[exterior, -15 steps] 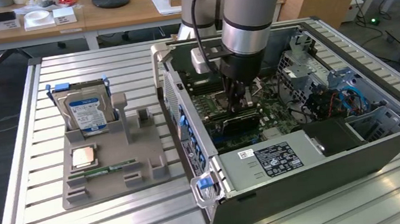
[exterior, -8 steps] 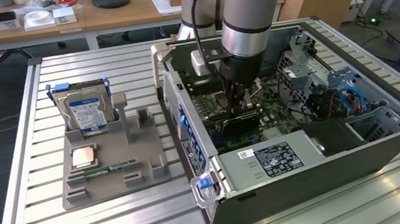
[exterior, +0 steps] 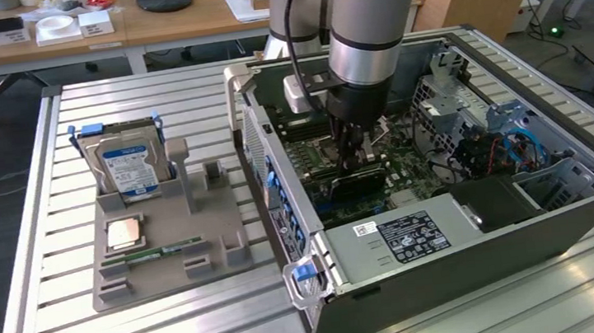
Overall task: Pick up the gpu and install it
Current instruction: 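Press down on the gpu until it lock into place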
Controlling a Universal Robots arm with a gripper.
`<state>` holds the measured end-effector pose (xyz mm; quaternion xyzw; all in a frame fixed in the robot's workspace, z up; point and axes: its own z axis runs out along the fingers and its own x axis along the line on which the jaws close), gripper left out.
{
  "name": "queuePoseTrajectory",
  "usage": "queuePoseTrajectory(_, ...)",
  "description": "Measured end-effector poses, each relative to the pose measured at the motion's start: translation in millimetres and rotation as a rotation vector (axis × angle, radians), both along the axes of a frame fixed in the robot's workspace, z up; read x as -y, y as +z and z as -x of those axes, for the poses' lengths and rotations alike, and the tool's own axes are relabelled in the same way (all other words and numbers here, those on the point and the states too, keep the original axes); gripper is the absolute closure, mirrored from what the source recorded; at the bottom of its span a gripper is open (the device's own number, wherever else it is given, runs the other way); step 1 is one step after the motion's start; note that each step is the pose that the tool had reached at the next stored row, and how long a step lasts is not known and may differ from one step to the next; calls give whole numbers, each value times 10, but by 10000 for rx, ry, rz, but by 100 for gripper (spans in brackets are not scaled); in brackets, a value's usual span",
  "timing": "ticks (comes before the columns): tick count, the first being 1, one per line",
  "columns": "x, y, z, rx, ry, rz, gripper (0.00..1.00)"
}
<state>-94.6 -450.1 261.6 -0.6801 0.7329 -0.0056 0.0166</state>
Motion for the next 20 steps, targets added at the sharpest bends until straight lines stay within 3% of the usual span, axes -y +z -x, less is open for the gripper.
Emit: queuePoseTrajectory(20,1,-8,37,9,1,4,89)
